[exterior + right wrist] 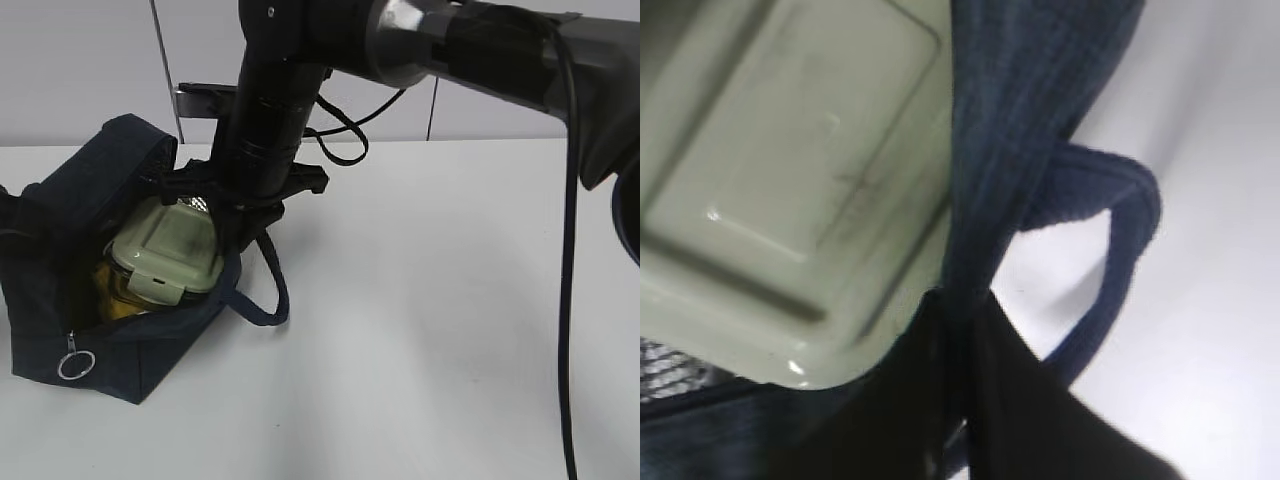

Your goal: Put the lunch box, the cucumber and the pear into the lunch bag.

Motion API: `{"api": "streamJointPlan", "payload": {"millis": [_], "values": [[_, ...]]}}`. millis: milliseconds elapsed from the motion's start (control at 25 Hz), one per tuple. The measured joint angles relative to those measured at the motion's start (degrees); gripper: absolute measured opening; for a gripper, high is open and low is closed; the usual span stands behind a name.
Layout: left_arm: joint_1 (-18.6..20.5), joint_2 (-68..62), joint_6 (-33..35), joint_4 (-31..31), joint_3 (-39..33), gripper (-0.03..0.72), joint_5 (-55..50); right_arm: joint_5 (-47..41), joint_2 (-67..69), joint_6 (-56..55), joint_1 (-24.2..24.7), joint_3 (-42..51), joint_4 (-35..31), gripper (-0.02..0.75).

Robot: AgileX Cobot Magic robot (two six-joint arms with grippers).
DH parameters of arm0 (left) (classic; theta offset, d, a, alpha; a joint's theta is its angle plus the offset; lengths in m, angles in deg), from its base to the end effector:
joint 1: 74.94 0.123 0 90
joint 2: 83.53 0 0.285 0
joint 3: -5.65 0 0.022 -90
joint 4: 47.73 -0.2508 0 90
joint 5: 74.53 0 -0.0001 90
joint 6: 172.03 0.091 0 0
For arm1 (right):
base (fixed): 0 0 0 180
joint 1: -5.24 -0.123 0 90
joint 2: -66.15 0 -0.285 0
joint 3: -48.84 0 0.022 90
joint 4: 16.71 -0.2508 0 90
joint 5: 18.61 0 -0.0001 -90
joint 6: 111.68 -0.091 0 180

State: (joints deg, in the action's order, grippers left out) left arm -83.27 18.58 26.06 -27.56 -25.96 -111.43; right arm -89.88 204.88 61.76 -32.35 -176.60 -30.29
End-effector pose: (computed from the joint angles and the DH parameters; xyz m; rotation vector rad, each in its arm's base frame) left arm 0.2301 -0.0528 0.2660 0.3045 2.5042 -0.3097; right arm 0.3760 0.3150 0.2332 -0.7222 2.8539 0.4716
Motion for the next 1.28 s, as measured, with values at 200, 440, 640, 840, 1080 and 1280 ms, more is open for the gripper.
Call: {"api": "streamJointPlan", "payload": {"millis": [200, 440, 640, 840, 1080, 1280], "values": [[0.00, 0.00, 0.00, -0.05, 0.00, -0.019, -0.13, -0.10, -1.98, 1.09, 0.14, 0.11, 8.65, 0.008], [-2.24, -2.14, 0.00, -0.23, 2.22, -0.019, -0.83, -0.35, -8.37, 2.40, 1.75, 0.11, 9.79, 0.007], [-6.71, -7.17, 0.00, -0.23, 8.37, -0.020, -2.75, -1.47, -10.42, 3.21, 2.21, 0.34, 10.53, 0.006], [-8.63, -11.44, 0.00, -0.29, 14.40, -0.019, -4.29, -1.59, -12.50, 3.30, 4.03, 1.15, 10.74, 0.006], [-9.46, -15.60, -0.02, -0.17, 19.59, -0.019, -5.82, -1.36, -18.28, 3.99, 8.59, 9.11, 10.74, 0.006], [-12.86, -19.06, -0.02, -0.17, 23.11, -0.019, -6.73, 0.10, -24.85, 6.56, 11.96, 22.20, 7.70, 0.006]]}}
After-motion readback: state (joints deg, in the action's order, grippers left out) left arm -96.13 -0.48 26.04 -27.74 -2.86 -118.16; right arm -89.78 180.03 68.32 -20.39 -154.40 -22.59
